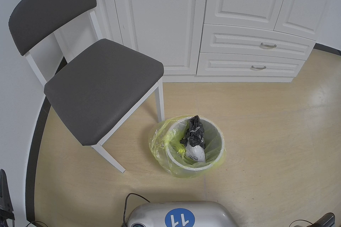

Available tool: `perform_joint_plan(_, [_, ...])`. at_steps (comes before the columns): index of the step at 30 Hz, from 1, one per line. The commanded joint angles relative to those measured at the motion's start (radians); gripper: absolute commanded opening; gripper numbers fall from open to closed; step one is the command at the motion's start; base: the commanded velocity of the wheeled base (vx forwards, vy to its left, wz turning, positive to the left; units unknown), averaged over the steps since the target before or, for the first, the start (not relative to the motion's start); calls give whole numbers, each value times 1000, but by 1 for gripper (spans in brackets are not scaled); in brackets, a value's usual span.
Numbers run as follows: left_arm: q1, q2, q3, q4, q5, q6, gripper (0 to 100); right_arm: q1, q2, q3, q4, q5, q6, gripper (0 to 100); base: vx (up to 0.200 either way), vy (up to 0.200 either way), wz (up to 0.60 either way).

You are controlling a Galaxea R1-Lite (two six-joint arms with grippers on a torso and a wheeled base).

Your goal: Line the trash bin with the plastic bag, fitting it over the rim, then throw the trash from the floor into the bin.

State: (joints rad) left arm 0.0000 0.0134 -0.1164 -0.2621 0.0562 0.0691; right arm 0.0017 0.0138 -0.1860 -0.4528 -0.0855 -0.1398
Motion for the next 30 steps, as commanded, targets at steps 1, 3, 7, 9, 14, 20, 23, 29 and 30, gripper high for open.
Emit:
perform_joint_plan(1, [0, -10, 78, -26, -1, 8, 100, 0, -14, 103, -50, 1, -14, 100, 0, 0, 0])
perform_joint_plan(3, [0, -10, 98, -29, -1, 6, 100, 0, -14, 122, -63, 3, -14, 100, 0, 0, 0])
perform_joint_plan(7, [0, -10, 113, -16, -1, 3, 100, 0, -14, 138, -63, 3, -14, 100, 0, 0, 0])
perform_joint_plan(9, [0, -12, 115, -11, -7, 1, 100, 0, -14, 148, -63, 4, -14, 100, 0, 0, 0])
perform_joint_plan(14, [0, -10, 115, 55, -7, 3, 100, 0, -14, 186, -60, 9, -14, 100, 0, 0, 0])
perform_joint_plan(20, [0, -10, 115, 176, -7, 1, 100, 0, -14, 186, -40, 10, -9, 100, 0, 0, 0])
perform_joint_plan(23, [0, -12, 115, 196, -7, -2, 100, 0, -14, 186, -15, 10, -9, 100, 0, 0, 0])
perform_joint_plan(29, [0, -10, 115, 215, -15, -6, 100, 0, -14, 186, 57, 10, -7, 100, 0, 0, 0])
perform_joint_plan(30, [0, -10, 115, 215, -15, -6, 100, 0, -14, 186, 57, 10, -7, 100, 0, 0, 0])
